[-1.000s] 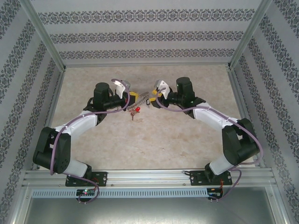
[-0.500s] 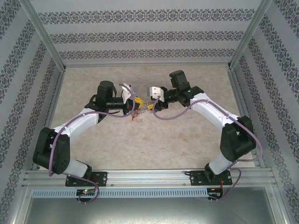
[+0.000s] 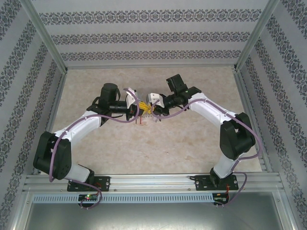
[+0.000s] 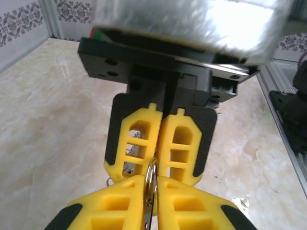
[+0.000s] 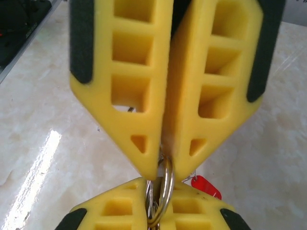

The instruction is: Put the keys on the keyring

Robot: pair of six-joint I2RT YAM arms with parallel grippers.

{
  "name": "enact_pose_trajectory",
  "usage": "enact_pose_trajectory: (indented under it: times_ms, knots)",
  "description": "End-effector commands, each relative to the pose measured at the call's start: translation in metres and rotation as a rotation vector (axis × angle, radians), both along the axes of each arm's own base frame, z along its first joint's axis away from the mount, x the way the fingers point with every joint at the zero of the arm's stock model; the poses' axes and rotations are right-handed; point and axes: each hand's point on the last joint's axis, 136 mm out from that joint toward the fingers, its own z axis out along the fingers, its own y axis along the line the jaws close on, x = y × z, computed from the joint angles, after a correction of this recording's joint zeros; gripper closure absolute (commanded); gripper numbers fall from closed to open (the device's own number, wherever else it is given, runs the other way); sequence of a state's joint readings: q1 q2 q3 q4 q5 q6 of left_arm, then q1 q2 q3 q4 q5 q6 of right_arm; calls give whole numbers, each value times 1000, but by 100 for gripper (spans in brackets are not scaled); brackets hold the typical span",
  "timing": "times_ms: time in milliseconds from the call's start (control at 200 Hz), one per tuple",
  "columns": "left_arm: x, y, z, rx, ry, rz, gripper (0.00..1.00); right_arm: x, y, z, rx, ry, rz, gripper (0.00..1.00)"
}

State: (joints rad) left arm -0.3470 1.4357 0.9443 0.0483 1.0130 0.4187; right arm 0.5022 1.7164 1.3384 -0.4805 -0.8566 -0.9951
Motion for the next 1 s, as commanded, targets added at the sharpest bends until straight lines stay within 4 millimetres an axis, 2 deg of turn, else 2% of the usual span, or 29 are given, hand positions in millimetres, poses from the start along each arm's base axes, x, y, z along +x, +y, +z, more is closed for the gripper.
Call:
enact_pose_trajectory:
  times_ms: [0, 50, 225, 275, 435, 525, 645, 864, 934, 994]
  knots:
    - [-27, 0, 34, -15, -117, -122, 76, -12, -3, 11, 20, -83, 52, 100]
    - [-33, 2, 32, 1, -124, -145, 69, -14, -5, 13, 23, -132, 64, 100]
    - [-39, 3, 25, 29, -114, -172, 65, -18, -8, 23, 26, -248, 73, 100]
    - [-37, 3, 23, 33, -113, -169, 58, -19, -9, 25, 24, -280, 81, 100]
    - [-25, 2, 17, 46, -93, -124, 56, -22, -10, 36, 48, -325, 80, 100]
    - [-20, -1, 17, 35, -90, -106, 51, -22, -9, 39, 60, -330, 70, 100]
    - [-21, -10, 16, 30, -93, -121, 51, -21, -5, 45, 91, -324, 60, 100]
    - [-22, -18, 24, 0, -140, -119, 53, -21, 0, 42, 99, -303, 66, 100]
    - [-22, -19, 25, 1, -152, -119, 56, -21, 1, 43, 106, -296, 68, 100]
    - [-22, -19, 23, 7, -156, -119, 65, -22, 2, 43, 111, -292, 70, 100]
